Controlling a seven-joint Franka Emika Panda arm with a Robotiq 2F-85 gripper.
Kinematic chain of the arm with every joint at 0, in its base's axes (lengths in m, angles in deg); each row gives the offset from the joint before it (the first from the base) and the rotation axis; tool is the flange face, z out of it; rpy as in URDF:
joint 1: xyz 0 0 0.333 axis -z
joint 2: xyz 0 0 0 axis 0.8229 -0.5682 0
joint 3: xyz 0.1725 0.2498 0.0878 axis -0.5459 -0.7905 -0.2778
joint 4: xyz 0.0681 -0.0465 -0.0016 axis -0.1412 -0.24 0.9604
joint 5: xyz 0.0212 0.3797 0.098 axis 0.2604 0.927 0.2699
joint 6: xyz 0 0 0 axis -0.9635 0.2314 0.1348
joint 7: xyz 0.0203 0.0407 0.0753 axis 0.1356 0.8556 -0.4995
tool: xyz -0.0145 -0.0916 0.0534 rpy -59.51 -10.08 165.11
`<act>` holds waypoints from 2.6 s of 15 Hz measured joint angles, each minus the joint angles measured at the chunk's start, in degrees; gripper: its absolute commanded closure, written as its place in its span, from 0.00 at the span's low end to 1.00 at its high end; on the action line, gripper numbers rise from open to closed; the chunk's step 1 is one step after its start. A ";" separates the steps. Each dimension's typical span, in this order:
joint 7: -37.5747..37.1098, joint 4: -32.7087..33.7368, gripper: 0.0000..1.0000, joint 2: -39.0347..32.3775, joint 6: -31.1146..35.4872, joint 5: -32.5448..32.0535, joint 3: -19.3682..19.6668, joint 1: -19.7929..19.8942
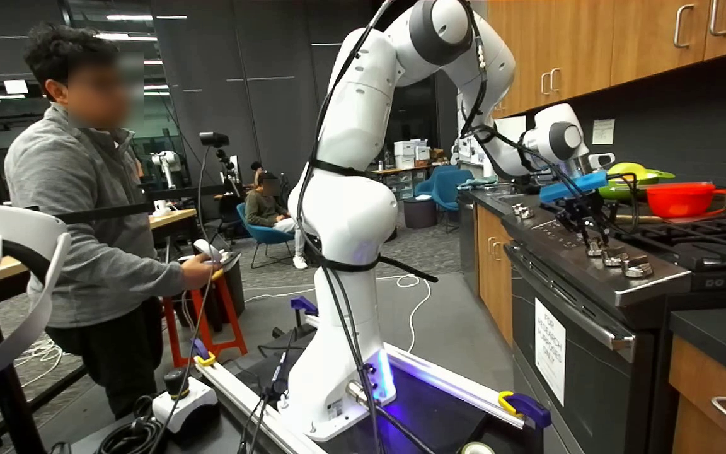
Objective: Turn the third knob from the right to the right.
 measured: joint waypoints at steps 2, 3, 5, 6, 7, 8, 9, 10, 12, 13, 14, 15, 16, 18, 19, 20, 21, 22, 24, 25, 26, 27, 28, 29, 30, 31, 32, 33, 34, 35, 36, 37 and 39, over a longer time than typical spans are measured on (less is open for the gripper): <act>0.00 -0.01 0.82 0.00 -0.10 0.26 -0.20 -0.04; -0.01 0.04 0.91 0.00 -0.11 0.40 -0.19 -0.02; -0.35 0.25 0.83 0.05 -0.38 1.97 -0.07 0.09; -0.54 0.34 0.89 0.05 -0.42 3.23 -0.03 0.26; -0.71 0.49 0.89 0.06 -0.61 4.90 0.00 0.48; -0.76 0.64 0.94 0.06 -0.78 6.98 -0.02 0.78; -0.86 0.82 0.91 0.06 -0.98 9.01 -0.03 1.13; -1.08 0.94 0.95 0.06 -1.13 10.90 -0.04 1.48; -2.40 1.06 0.89 0.06 -1.21 13.92 -0.02 2.01; -3.55 1.11 0.92 0.07 -1.26 15.10 0.01 2.18; -4.90 1.14 0.95 0.07 -1.31 16.04 0.09 2.27; -6.35 1.14 0.94 0.08 -1.32 16.73 0.22 2.27; -8.02 1.15 0.95 0.11 -1.39 17.09 0.31 2.23; -11.41 1.17 0.95 0.11 -1.48 17.21 0.49 2.12; -12.91 1.18 0.95 0.11 -1.52 17.21 0.57 2.04; -14.23 1.18 0.95 0.11 -1.59 17.21 0.67 1.95; -15.51 1.19 0.95 0.12 -1.63 17.21 0.78 1.84; -16.97 1.18 0.95 0.12 -1.65 17.20 1.05 1.57; -19.91 1.17 0.95 0.14 -1.77 17.20 1.61 0.99; -21.39 1.16 0.95 0.14 -1.80 17.20 1.87 0.74; -22.94 1.16 0.95 0.14 -1.84 17.20 2.09 0.51; -24.38 1.15 0.95 0.14 -1.84 17.20 2.27 0.33; -25.60 1.14 0.95 0.14 -1.85 17.20 2.41 0.19; -26.69 1.13 0.95 0.15 -1.88 17.20 2.47 0.13; -27.74 1.13 0.95 0.16 -1.92 17.20 2.56 0.03; -28.75 1.13 0.95 0.16 -1.96 17.20 2.66 -0.08; -29.75 1.12 0.95 0.17 -1.97 17.20 2.75 -0.17; -30.76 1.11 0.95 0.17 -1.97 17.20 2.86 -0.28; -31.73 1.08 0.95 0.19 -1.97 17.20 2.93 -0.35; -32.72 1.05 0.95 0.21 -1.97 17.20 3.01 -0.45; -33.56 1.02 0.95 0.24 -1.97 17.20 3.11 -0.55; -34.40 0.99 0.95 0.25 -1.97 17.20 3.16 -0.61; -36.10 0.93 0.95 0.29 -1.98 17.20 3.39 -0.85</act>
